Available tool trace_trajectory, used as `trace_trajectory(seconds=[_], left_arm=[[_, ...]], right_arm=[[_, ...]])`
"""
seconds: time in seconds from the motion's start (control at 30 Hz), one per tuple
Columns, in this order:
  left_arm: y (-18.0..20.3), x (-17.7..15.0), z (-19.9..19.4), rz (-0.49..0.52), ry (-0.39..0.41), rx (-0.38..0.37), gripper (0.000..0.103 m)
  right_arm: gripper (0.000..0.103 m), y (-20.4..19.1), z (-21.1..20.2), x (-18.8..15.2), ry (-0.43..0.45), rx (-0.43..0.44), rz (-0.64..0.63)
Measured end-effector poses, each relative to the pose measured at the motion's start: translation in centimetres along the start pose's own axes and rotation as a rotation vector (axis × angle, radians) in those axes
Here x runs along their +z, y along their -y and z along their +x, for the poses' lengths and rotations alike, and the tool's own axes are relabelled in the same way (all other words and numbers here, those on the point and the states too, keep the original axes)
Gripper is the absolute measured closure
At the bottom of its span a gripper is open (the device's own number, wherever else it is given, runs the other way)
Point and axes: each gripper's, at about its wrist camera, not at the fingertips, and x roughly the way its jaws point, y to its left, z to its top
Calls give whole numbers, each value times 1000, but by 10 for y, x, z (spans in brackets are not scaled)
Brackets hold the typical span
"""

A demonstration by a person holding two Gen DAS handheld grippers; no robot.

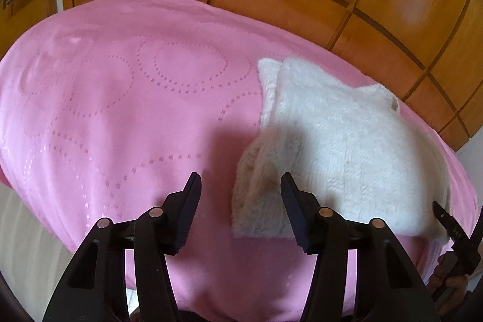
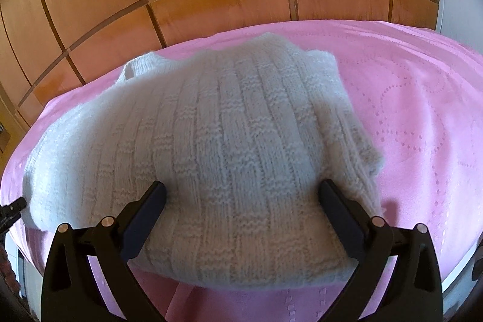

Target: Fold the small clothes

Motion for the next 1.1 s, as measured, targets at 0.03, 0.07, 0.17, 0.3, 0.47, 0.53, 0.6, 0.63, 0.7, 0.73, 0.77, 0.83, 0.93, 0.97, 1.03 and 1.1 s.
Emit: trace_trajectory(seconds=[0.03,0.07,0.17,0.3,0.47,0.53,0.6,0.63,0.7,0.73,0.77,0.83,0.93,0.97,1.03,1.1], left_arm=[[3,4,2,8,1,2,49],[5,5,2,15,1,0,49],[13,6,1,52,-1,-12,49],[25,1,2,115,-5,0,71],[28,-3,1,129,-5,-2,71],[29,-4,0,136,-3,-3,85],[30,-6,-1,165,9,23,98],[29,-8,-1,170,10,30,99],[21,-10,6,146,-19,30,99],[14,-11,10,119,-42,13,99],[9,-10,9,101,-45,-14,99],[1,-8,2,61,-27,-85,98],[-6,3,-2,17,-27,-138,71],[-8,8,-3,5,-15,-141,68],[-7,21,2,0,-17,-158,68],[-5,35,9,-13,-15,-177,68]], right_arm=[[2,0,0,0,0,0,0],[2,1,0,0,1,0,-1],[2,0,-1,-1,3,-5,-2],[2,-2,0,-1,5,-12,-5],[2,-4,0,-1,9,-16,-7],[2,-5,0,-2,10,-18,-8],[2,-5,0,-2,10,-18,-8],[2,-5,0,-2,11,-19,-8],[2,-5,0,-2,12,-20,-10],[2,-5,0,-3,12,-22,-11],[2,-6,0,-3,12,-24,-13],[2,-6,0,-3,13,-26,-9],[2,-9,0,-5,16,-37,-14],[2,-10,-1,-5,16,-38,-13],[2,-10,-1,-5,15,-35,-11],[2,-10,-1,-5,17,-38,-10]])
